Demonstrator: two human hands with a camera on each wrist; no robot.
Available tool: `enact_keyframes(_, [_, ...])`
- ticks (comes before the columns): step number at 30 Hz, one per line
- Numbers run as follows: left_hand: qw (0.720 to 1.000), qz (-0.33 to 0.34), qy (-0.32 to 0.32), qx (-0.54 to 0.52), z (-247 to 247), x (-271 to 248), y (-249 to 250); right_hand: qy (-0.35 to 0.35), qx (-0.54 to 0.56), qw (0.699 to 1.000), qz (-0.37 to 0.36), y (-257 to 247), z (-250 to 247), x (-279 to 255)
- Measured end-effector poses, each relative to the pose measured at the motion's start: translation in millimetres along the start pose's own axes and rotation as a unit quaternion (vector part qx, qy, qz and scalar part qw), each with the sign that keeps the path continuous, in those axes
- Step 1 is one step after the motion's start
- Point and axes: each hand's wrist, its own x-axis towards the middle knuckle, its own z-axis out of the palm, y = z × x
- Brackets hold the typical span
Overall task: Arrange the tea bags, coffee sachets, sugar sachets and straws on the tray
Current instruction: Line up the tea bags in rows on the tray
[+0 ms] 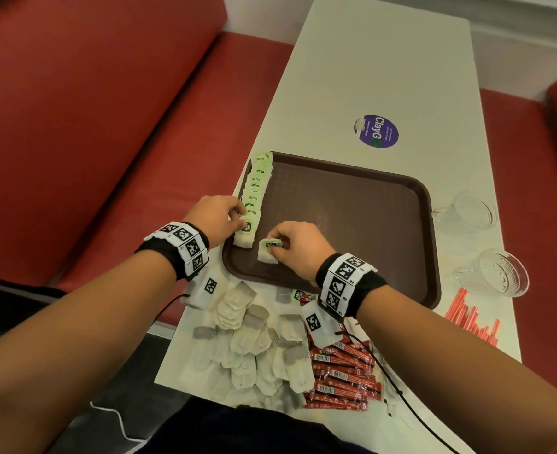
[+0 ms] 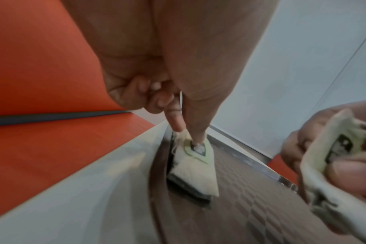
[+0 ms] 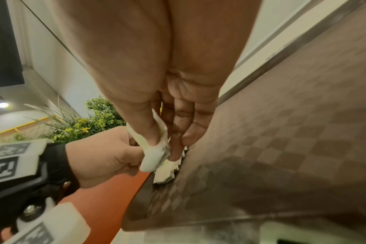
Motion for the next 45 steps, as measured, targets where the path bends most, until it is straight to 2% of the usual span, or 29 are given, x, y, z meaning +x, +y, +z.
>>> enact_keyframes(3, [1.0, 0.022, 0.016, -0.001, 1, -2, 1, -0.006, 0.011, 1.0, 0.001, 3, 3, 0])
enact_keyframes(7, [0.992, 0.06, -0.072, 0.086, 4, -7, 5, -0.007, 0.021, 1.0, 0.002, 4, 3, 1])
enact_keyframes(11, [0.986, 0.063, -0.092, 0.125, 2, -8, 4, -0.006, 0.032, 0.999, 0.003, 5, 2, 3])
enact_keyframes(13, [0.987, 0.079, -0.08, 0.113, -2, -10, 7, -0.002, 0.04, 0.999, 0.006, 5, 1, 3])
enact_keyframes(16, [0.993, 0.106, -0.039, 0.017, -10, -19, 16, 0.009, 0.043, 0.999, 0.004, 4, 1, 2])
enact_keyframes(18, [0.991, 0.123, -0.044, -0.032, -16, -29, 26, 0.016, 0.056, 0.998, 0.0, 2, 0, 1])
enact_keyframes(21, [0.986, 0.156, -0.052, -0.017, -18, -38, 35, 0.019, 0.083, 0.996, -0.016, -1, 0, 1])
enact_keyframes(26, [0.99, 0.13, -0.047, -0.024, -18, -39, 28, 0.003, 0.092, 0.996, -0.021, -4, -1, -4])
enact_keyframes(28, [0.992, 0.119, -0.037, -0.036, -19, -39, 21, -0.024, 0.095, 0.995, -0.02, -2, -2, -8])
enact_keyframes(32, [0.997, 0.058, -0.044, -0.015, -20, -35, 1, -0.115, -0.002, 0.993, -0.029, 7, -6, -18])
enact_keyframes(36, [0.996, -0.002, -0.086, 0.024, -12, -31, -14, -0.175, -0.169, 0.969, -0.052, 10, -6, -28])
enact_keyframes(41, [0.998, 0.0, -0.053, 0.038, -1, -25, -12, -0.255, -0.291, 0.921, -0.048, 4, 3, -37])
enact_keyframes(45, [0.998, -0.009, -0.047, 0.039, 3, -21, -8, -0.263, -0.347, 0.895, -0.094, -4, 5, -37])
